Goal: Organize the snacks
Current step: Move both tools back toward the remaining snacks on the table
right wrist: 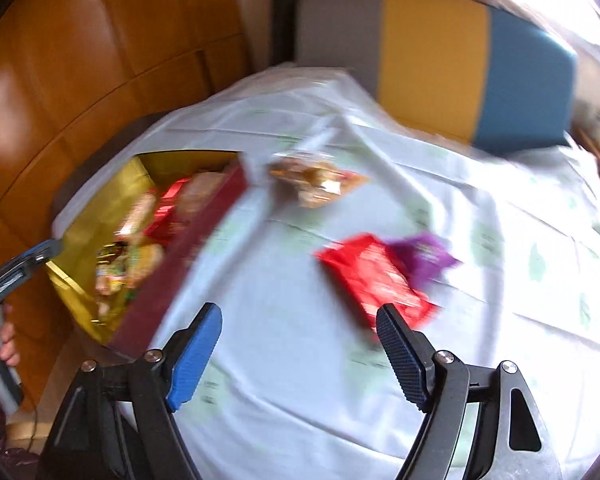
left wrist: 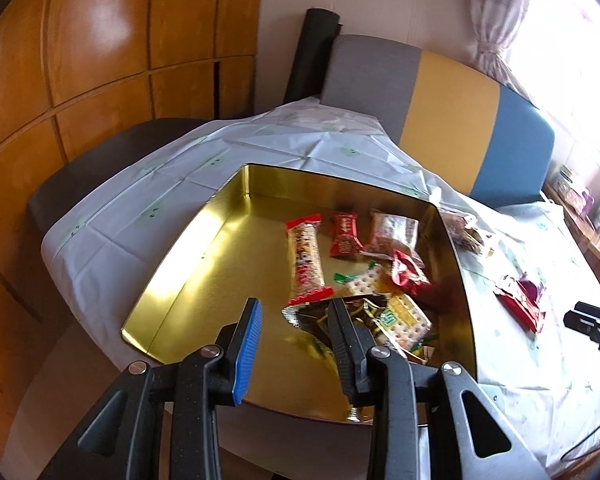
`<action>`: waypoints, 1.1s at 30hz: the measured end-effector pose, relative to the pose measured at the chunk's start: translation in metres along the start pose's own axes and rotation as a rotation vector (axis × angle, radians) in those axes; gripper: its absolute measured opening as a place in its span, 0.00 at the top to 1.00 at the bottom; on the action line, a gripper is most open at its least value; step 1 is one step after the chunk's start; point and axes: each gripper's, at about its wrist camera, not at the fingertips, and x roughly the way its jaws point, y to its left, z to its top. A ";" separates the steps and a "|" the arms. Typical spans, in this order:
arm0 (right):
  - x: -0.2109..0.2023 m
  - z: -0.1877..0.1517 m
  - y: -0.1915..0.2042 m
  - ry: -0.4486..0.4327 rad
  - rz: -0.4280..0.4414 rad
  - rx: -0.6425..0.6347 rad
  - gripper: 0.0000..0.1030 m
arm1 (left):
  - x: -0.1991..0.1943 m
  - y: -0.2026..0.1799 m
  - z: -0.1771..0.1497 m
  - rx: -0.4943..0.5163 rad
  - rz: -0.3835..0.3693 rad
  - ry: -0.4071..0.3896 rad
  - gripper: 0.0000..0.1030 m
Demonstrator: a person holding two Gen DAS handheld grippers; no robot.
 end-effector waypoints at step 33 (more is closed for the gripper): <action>-0.011 -0.012 -0.145 -0.003 -0.103 0.378 0.18 | 0.052 -0.211 0.087 0.225 -0.364 0.203 0.65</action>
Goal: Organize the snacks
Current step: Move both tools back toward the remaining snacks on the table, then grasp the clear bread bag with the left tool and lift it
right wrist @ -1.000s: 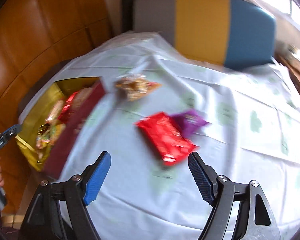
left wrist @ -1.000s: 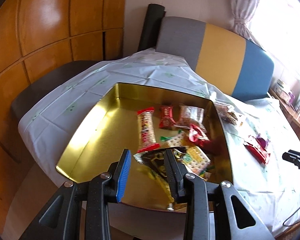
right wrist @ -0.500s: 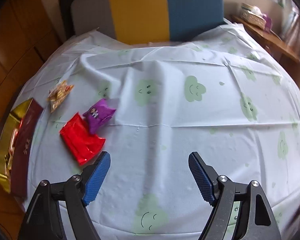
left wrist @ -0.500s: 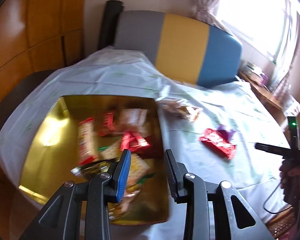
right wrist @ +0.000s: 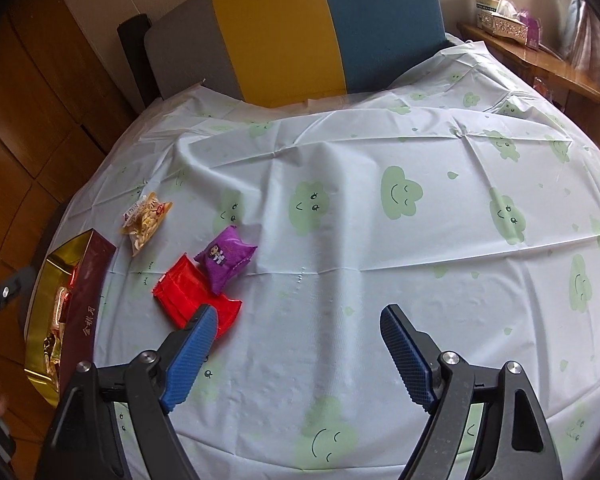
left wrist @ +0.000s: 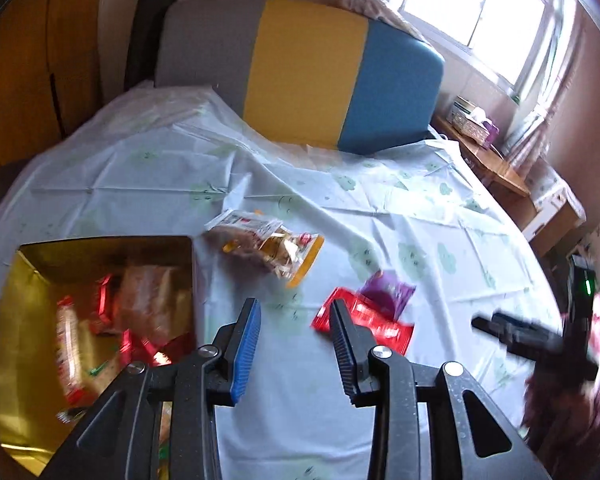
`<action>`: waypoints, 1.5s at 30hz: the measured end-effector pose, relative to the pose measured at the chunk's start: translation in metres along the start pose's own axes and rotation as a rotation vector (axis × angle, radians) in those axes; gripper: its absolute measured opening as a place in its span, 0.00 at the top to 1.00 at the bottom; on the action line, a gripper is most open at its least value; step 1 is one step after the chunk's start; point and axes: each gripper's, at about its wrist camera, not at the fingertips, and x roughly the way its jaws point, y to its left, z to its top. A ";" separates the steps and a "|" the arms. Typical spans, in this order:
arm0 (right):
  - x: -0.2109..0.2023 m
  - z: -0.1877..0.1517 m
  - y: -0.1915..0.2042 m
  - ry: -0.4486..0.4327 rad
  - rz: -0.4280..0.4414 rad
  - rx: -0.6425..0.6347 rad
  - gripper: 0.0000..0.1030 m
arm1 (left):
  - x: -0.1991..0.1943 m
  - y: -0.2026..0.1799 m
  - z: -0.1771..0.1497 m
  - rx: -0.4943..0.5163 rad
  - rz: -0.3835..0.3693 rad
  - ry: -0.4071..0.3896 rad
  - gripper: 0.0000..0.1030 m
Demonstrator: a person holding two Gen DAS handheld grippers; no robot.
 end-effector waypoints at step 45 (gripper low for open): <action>-0.007 0.003 -0.003 0.020 0.120 0.068 0.15 | 0.195 -0.005 0.079 -0.105 -0.009 0.377 0.35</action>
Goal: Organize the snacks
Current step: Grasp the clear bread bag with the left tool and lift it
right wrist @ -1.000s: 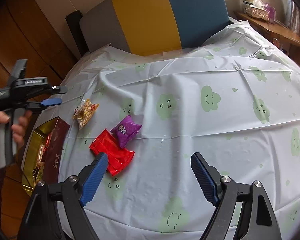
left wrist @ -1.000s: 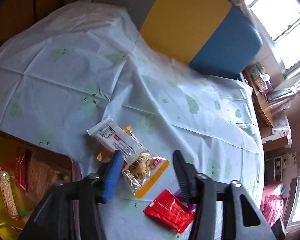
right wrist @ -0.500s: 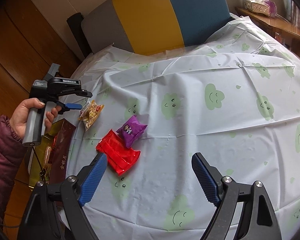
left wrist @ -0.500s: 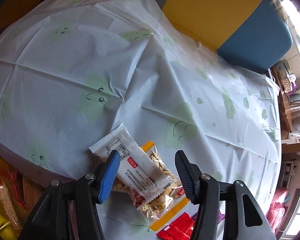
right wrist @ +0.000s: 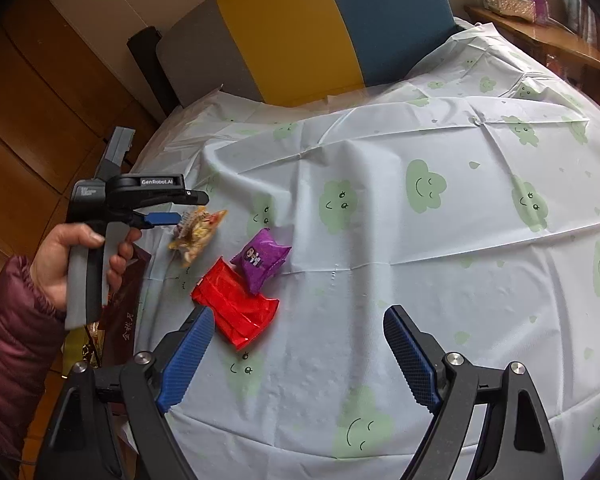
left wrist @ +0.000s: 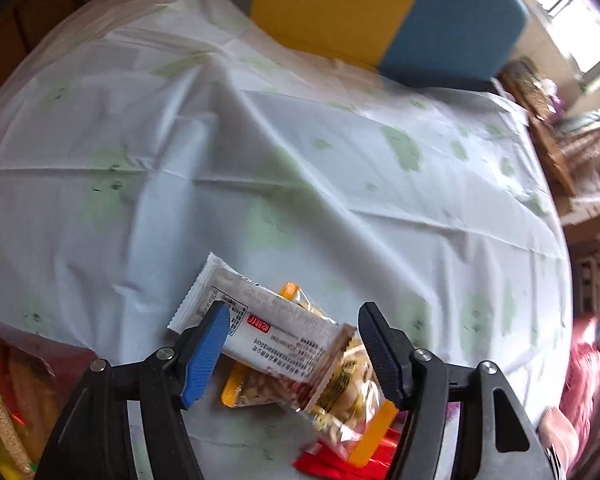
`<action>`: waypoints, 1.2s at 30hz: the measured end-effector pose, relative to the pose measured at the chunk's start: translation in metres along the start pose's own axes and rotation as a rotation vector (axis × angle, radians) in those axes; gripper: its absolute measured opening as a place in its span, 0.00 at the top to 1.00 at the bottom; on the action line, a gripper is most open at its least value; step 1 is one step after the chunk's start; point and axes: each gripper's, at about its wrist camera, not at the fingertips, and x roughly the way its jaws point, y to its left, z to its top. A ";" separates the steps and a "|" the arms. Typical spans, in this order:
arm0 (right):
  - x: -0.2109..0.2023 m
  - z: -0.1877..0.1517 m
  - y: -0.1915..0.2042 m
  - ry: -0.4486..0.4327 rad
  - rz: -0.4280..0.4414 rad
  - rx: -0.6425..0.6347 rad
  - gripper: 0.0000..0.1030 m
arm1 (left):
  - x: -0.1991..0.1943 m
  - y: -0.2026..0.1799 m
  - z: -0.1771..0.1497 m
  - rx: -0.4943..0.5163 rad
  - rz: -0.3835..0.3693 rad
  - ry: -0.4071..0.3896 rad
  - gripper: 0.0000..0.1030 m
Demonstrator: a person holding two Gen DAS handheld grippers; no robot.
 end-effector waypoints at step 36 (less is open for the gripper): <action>0.000 -0.002 0.004 0.001 -0.036 -0.034 0.14 | 0.028 -0.024 0.000 -0.053 0.129 0.038 0.56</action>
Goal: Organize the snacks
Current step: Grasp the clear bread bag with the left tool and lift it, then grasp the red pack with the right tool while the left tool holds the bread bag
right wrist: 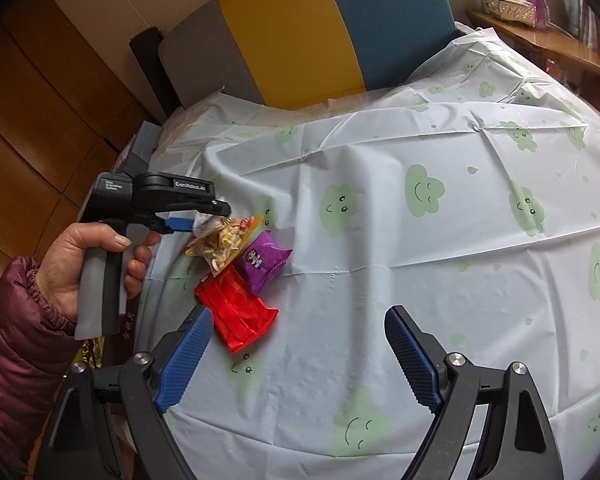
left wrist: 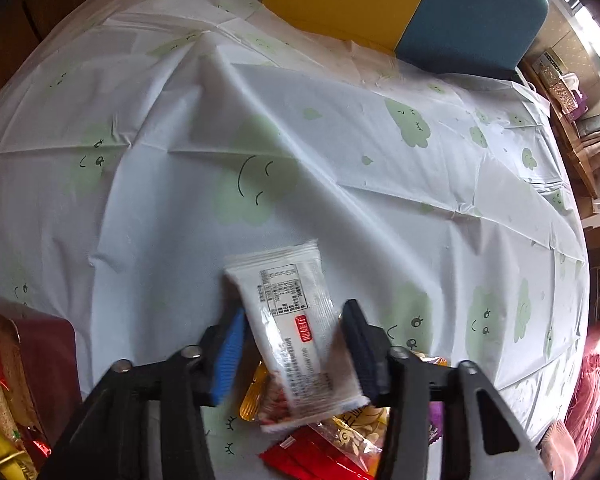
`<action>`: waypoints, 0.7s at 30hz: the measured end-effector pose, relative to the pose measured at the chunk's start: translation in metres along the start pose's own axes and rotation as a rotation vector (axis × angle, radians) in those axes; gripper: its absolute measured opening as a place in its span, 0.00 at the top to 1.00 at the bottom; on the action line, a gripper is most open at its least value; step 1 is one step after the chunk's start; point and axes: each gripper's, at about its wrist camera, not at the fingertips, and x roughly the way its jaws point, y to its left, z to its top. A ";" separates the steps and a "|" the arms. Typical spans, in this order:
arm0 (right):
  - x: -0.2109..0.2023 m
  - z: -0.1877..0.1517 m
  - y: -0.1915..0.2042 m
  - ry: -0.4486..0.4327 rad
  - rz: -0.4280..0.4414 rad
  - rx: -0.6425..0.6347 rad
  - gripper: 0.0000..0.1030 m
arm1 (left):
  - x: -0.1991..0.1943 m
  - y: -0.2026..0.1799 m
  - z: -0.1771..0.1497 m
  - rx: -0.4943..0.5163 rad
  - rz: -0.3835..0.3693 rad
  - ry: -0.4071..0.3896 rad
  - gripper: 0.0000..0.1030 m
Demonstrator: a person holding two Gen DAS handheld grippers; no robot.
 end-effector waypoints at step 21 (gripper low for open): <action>0.039 -0.016 0.010 0.133 -0.194 -0.149 0.14 | -0.078 0.004 -0.126 0.257 0.016 -0.282 0.63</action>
